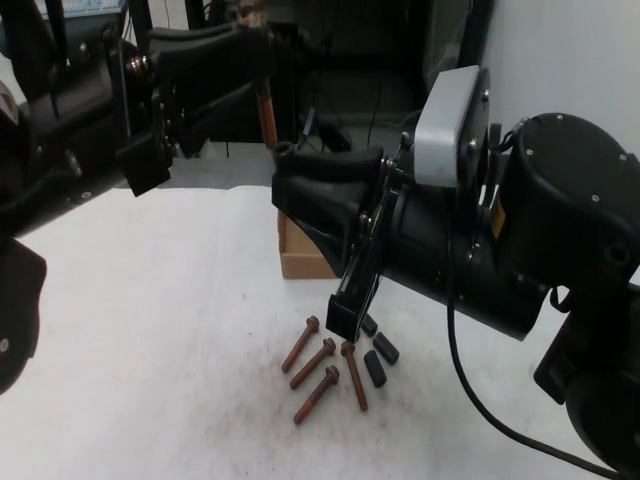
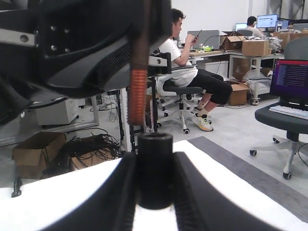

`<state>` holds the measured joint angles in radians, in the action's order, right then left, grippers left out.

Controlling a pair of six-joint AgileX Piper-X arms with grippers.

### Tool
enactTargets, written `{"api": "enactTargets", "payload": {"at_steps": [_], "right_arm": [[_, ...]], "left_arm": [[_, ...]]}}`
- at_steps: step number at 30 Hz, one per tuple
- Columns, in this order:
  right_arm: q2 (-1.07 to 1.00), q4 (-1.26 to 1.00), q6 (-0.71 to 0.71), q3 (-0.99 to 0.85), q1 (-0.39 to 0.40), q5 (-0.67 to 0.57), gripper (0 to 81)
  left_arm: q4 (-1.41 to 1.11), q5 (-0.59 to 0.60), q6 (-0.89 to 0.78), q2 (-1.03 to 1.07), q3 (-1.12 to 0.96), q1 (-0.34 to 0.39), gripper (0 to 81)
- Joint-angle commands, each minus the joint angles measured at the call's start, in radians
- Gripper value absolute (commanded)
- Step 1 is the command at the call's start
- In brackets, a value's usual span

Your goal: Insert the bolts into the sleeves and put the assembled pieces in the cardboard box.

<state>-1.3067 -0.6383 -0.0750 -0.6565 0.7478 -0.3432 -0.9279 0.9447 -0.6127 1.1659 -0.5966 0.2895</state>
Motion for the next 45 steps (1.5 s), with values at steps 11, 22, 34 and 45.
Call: {"api": "enactTargets", "payload": {"at_steps": [11, 22, 34, 45], "right_arm": [[0.005, 0.013, 0.008, -0.004, -0.003, -0.003, 0.8], [0.005, 0.014, 0.008, -0.004, -0.003, -0.007, 0.8], [0.005, 0.014, 0.008, -0.004, -0.003, -0.007, 0.8], [0.005, 0.014, 0.008, -0.004, -0.003, -0.007, 0.8]], "left_arm": [[0.057, -0.017, 0.083, -0.001, -0.012, 0.003, 0.2], [0.057, -0.07, 0.083, -0.001, -0.012, 0.018, 0.2], [0.057, -0.07, 0.083, -0.001, -0.012, 0.02, 0.2], [0.088, -0.079, 0.083, -0.001, -0.012, 0.019, 0.2]]}}
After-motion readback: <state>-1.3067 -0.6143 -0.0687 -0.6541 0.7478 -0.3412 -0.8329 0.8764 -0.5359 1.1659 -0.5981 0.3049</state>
